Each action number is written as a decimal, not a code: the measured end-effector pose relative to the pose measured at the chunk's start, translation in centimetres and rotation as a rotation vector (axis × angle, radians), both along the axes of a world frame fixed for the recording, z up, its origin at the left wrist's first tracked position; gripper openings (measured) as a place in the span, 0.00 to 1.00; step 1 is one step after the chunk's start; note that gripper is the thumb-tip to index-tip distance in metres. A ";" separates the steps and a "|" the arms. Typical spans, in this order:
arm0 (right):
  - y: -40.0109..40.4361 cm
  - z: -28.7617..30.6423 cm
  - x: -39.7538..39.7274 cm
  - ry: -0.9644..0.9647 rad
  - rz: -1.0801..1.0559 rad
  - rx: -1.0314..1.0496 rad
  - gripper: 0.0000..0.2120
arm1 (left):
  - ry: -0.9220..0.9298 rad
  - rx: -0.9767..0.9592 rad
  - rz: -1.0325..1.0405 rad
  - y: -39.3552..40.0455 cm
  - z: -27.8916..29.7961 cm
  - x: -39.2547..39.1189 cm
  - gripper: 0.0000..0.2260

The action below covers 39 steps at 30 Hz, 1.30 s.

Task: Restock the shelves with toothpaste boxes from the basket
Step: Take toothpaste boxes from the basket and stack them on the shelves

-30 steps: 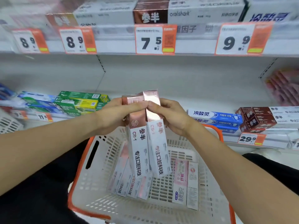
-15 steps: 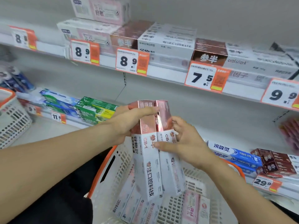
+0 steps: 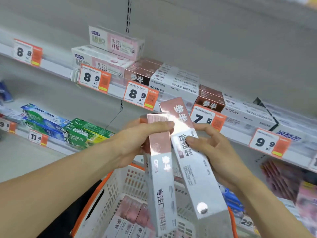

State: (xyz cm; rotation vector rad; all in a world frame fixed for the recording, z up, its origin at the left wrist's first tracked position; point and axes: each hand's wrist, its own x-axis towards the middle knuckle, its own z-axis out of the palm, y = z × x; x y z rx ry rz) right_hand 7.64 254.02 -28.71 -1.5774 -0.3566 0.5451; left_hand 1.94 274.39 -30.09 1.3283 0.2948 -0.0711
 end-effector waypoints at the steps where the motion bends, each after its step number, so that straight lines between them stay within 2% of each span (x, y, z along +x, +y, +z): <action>1: 0.1 0.5 -0.3 -0.045 0.011 -0.034 0.21 | -0.025 -0.026 0.047 -0.4 0.1 0.0 0.27; 4: 0.0 2.1 -1.0 -0.231 0.163 -0.244 0.23 | -0.118 -0.057 0.165 -1.2 0.5 -0.1 0.18; 6: -0.1 3.7 -0.7 -0.272 0.231 -0.317 0.24 | -0.134 -0.104 0.216 -1.5 0.8 0.0 0.15; 8: 0.0 5.6 0.0 -0.334 0.202 -0.346 0.27 | -0.131 -0.190 0.242 -1.6 1.3 0.1 0.16; 11: 0.9 8.5 1.8 -0.605 0.127 -0.447 0.31 | -0.129 -0.272 0.302 -1.0 1.7 0.6 0.22; 15: 4.3 12.7 5.4 -0.943 0.018 -0.606 0.32 | -0.132 -0.339 0.392 -0.4 2.0 1.5 0.15; 19: 9.3 13.8 12.1 -1.200 -0.003 -0.732 0.34 | -0.126 -0.394 0.476 -0.2 2.4 2.7 0.13; 23: 13.9 13.1 19.6 -1.125 0.075 -0.951 0.33 | -0.112 -0.455 0.529 -0.1 2.6 4.2 0.11; 30: 15.6 10.3 25.9 -0.963 0.174 -0.876 0.32 | -0.147 -0.502 0.587 1.4 3.5 6.1 0.13; 34: 15.1 11.0 27.2 -0.950 0.289 -0.950 0.38 | -0.156 -0.518 0.588 1.6 3.9 6.5 0.12; 39: 14.8 11.3 27.6 -0.894 0.287 -1.013 0.44 | -0.154 -0.518 0.597 1.7 3.8 6.7 0.12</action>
